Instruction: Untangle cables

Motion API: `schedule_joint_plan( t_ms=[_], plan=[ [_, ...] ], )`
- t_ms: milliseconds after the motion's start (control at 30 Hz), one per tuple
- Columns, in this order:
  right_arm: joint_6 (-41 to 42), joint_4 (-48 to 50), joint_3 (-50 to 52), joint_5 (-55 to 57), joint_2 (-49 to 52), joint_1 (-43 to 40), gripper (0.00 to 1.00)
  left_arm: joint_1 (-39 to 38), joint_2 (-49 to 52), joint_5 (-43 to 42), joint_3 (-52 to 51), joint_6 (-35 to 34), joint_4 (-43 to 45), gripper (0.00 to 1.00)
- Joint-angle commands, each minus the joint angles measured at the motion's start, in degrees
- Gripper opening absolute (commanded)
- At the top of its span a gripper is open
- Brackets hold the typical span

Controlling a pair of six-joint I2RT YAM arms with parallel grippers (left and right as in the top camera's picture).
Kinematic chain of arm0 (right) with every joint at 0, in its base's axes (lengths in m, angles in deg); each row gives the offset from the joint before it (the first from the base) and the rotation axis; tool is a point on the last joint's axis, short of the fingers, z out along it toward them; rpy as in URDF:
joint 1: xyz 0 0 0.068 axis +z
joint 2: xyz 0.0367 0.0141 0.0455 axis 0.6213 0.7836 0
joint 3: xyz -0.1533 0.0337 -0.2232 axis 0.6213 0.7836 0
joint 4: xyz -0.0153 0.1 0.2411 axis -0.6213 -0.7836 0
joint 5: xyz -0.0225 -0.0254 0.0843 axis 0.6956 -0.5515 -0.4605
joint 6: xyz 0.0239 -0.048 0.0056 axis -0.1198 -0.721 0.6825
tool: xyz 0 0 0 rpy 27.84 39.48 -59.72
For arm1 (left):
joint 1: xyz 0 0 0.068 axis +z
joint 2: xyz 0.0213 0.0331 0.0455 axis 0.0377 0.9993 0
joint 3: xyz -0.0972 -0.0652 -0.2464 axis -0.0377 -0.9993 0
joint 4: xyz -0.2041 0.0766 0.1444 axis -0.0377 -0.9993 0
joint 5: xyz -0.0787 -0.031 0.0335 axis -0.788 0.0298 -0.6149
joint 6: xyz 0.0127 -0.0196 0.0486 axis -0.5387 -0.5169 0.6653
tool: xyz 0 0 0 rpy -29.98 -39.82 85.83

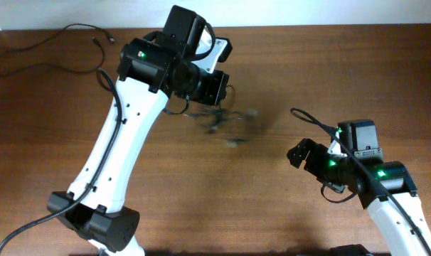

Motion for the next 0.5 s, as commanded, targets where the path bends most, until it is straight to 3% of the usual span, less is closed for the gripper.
schedule_joint_plan(
  t_ms=[0, 33, 67, 133, 200, 267, 333, 400, 467],
  plan=[
    [0.2, 0.0, -0.6, -0.5, 0.0, 0.3, 0.98, 0.4, 0.2, -0.9, 0.0, -1.3, -1.8, 0.06],
    [0.2, 0.0, -0.6, -0.5, 0.0, 0.3, 0.98, 0.6, 0.2, -9.9, 0.0, 4.0, -2.2, 0.07],
    [0.2, 0.1, -0.6, -0.5, 0.0, 0.3, 0.98, 0.5, 0.2, -10.2, 0.0, 7.6, -1.2, 0.08],
    [0.2, 0.0, -0.6, -0.5, 0.0, 0.3, 0.98, 0.5, 0.2, 3.2, 0.0, 0.0, -1.6, 0.04],
    [0.2, 0.2, -0.6, -0.5, 0.0, 0.3, 0.98, 0.2, 0.2, -1.4, 0.0, 0.0, -2.4, 0.08],
    [0.2, 1.1, -0.6, -0.6, 0.0, 0.3, 0.98, -1.0, 0.3, 5.0, 0.0, -0.1, -2.2, 0.08],
    [0.2, 0.9, -0.6, -1.0, 0.0, 0.3, 0.98, -1.5, 0.3, 1.6, 0.0, 0.5, -3.5, 0.12],
    [0.2, 1.0, -0.6, -1.0, 0.0, 0.3, 0.98, -1.6, 0.3, 6.6, 0.0, 1.0, -2.7, 0.12],
    [0.2, 0.8, -0.6, -1.2, 0.0, 0.3, 0.99, -1.6, 0.3, 6.1, 0.0, 1.0, -3.2, 0.14]
  ],
)
